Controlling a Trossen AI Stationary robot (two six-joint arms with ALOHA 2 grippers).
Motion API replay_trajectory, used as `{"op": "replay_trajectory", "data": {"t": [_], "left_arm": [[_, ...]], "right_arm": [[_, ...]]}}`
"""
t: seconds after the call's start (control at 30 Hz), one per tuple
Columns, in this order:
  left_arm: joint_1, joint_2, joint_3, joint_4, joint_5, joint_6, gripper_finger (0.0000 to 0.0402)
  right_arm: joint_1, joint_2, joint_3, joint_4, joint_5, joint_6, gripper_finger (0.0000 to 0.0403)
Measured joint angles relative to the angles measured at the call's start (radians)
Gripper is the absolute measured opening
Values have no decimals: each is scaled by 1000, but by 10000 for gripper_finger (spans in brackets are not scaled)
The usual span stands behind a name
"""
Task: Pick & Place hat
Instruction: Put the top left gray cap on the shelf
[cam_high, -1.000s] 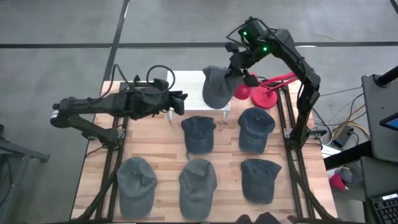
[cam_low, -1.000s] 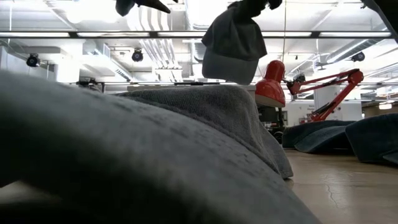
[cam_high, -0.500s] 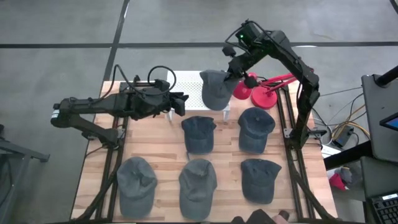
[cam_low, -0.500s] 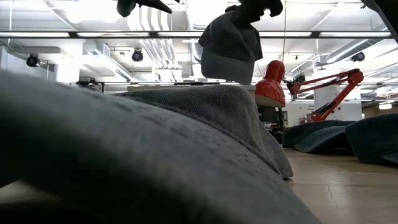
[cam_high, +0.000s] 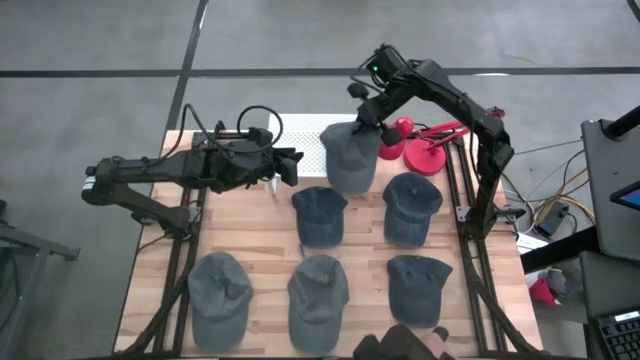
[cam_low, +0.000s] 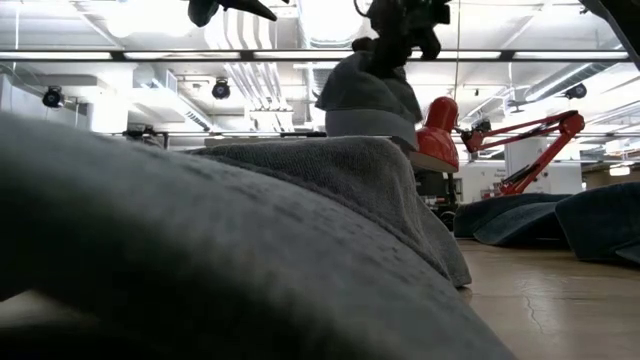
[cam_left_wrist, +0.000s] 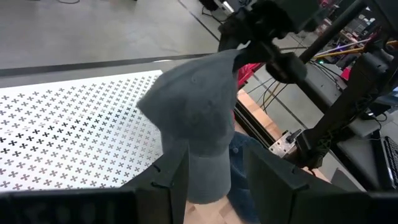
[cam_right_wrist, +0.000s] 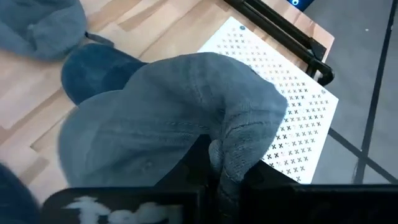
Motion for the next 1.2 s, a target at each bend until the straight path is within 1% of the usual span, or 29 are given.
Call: {"op": "replay_trajectory", "data": {"t": [0.13, 0.27, 0.4, 0.57, 0.7, 0.77, 0.93, 1.0, 1.1, 1.2], "left_arm": [[0, 0, 0, 0, 0, 2, 145], [1, 0, 0, 0, -1, 3, 145], [1, 0, 0, 0, -3, 3, 145], [1, -1, 0, 0, -4, 3, 145], [1, -1, 0, 0, -4, 4, 145], [1, -1, 0, 0, -4, 4, 145], [1, -1, 0, -1, -5, 5, 145], [1, -1, 0, -1, -4, 5, 145], [1, -1, 0, -1, -5, 5, 145], [1, -1, 0, -1, -5, 5, 145]], "right_arm": [[-4, 0, -14, 60, 4, 0, 13], [-5, 0, -14, 128, 44, 0, 13], [-5, 0, -18, 210, 47, 0, 13], [-9, 0, -46, 241, 47, 1, 13], [-23, 0, -91, 243, 48, 1, 13], [-28, 0, -119, 275, 53, 6, 13], [-26, 0, -173, 422, 158, 79, 22], [-26, 0, -191, 470, 178, 104, 27], [-27, 0, -207, 498, 191, 138, 29], [-26, 0, -212, 497, 259, 164, 26]]}}
